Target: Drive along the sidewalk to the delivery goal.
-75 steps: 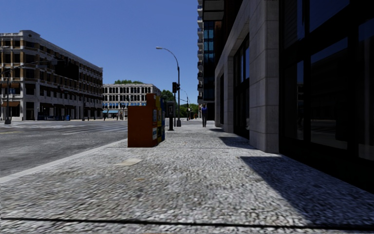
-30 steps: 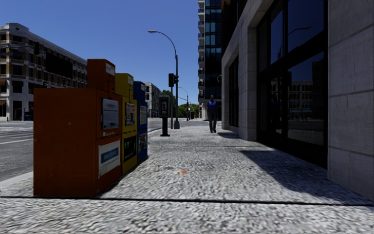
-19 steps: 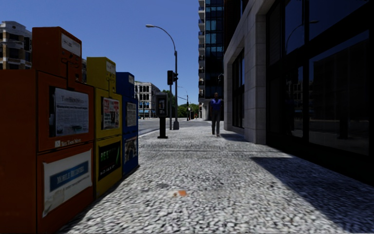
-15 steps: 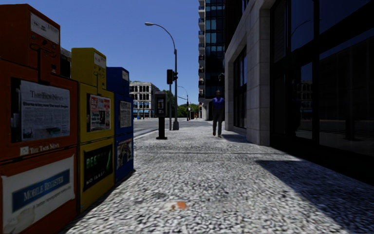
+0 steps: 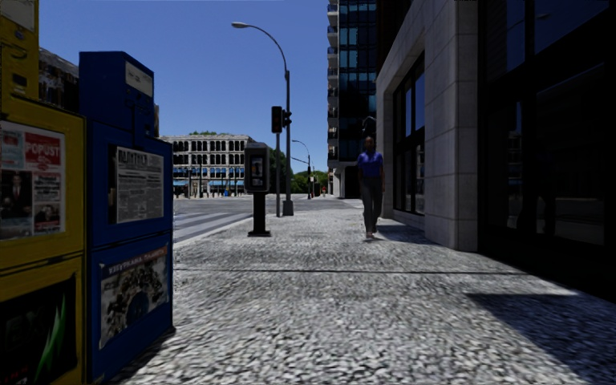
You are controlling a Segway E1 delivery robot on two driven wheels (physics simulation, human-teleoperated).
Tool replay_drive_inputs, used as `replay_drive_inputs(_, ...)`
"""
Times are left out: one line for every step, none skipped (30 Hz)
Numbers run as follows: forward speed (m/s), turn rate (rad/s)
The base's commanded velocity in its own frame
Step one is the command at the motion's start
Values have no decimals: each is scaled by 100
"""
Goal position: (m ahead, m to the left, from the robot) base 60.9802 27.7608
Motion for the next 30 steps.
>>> replay_drive_inputs(200,0)
replay_drive_inputs(200,0)
replay_drive_inputs(200,0)
replay_drive_inputs(200,0)
replay_drive_inputs(200,0)
replay_drive_inputs(200,0)
replay_drive_inputs(200,0)
replay_drive_inputs(200,0)
replay_drive_inputs(200,0)
replay_drive_inputs(200,0)
replay_drive_inputs(200,0)
replay_drive_inputs(200,0)
replay_drive_inputs(200,0)
replay_drive_inputs(200,0)
replay_drive_inputs(200,0)
replay_drive_inputs(200,0)
replay_drive_inputs(200,0)
replay_drive_inputs(200,0)
replay_drive_inputs(200,0)
replay_drive_inputs(200,0)
replay_drive_inputs(200,0)
replay_drive_inputs(200,0)
replay_drive_inputs(200,0)
replay_drive_inputs(200,0)
replay_drive_inputs(200,0)
replay_drive_inputs(200,0)
replay_drive_inputs(200,0)
replay_drive_inputs(200,0)
replay_drive_inputs(200,0)
replay_drive_inputs(200,0)
